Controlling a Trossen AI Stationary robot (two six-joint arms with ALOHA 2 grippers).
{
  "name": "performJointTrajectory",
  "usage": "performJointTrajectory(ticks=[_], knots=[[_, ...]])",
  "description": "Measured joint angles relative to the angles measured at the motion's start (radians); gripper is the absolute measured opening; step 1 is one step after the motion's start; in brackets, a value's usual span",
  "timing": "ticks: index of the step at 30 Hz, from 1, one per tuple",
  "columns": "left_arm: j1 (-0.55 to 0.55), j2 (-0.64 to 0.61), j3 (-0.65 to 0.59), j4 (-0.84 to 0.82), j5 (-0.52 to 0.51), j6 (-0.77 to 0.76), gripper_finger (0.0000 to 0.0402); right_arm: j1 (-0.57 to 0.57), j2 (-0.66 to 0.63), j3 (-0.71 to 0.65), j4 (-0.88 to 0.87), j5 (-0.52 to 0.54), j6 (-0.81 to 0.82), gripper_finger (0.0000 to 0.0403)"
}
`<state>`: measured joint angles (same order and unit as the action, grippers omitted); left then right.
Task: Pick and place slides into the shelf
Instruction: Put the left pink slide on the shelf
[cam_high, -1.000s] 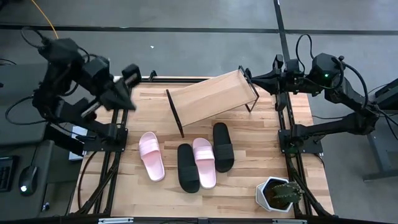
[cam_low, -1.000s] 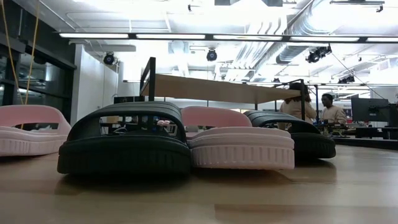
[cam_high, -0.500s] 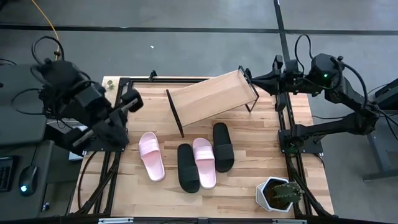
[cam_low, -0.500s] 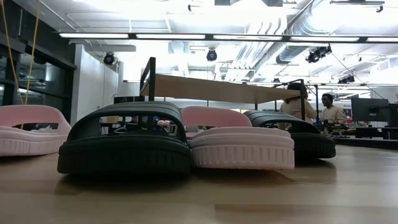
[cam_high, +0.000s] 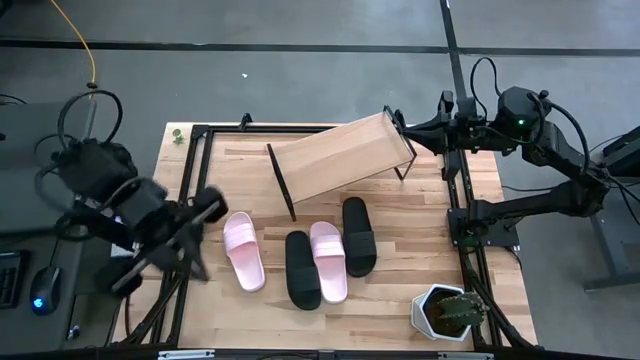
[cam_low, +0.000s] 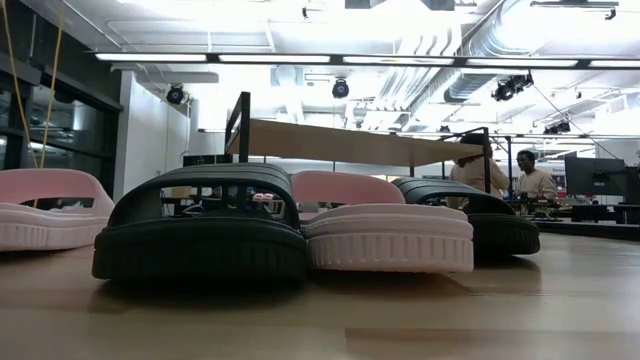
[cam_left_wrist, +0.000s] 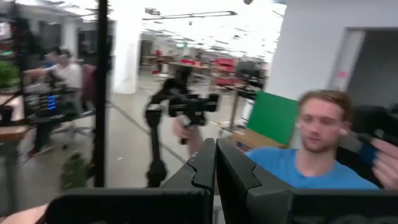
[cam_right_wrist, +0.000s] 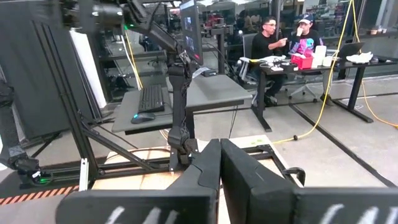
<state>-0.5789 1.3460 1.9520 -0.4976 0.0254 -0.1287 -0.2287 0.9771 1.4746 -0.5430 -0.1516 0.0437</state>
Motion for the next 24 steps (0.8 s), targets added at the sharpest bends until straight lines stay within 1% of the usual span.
performJointTrajectory(ticks=[3,5,12,16,19,24], knots=[[-0.069,0.021,0.0,0.032,-0.001,0.039,0.0003,0.0,0.0,0.0,0.0,0.0,0.0,0.0],[-0.111,0.036,0.0,0.054,-0.023,0.053,0.0003,0.0,0.0,0.0,0.0,0.0,0.0,0.0],[-0.228,0.09,0.0,0.052,-0.209,0.08,0.0003,0.0,0.0,0.0,-0.001,-0.002,0.008,0.0],[-0.281,0.115,0.0,0.029,-0.291,0.073,0.0003,0.0,0.0,0.0,-0.009,-0.014,0.008,0.0],[-0.322,0.125,0.0,-0.018,-0.398,0.061,0.0003,0.0,0.0,0.0,-0.009,-0.014,0.008,0.0],[-0.382,0.13,0.0,-0.142,-0.608,-0.025,0.0003,0.0,0.0,0.0,-0.01,-0.015,0.008,0.0]])
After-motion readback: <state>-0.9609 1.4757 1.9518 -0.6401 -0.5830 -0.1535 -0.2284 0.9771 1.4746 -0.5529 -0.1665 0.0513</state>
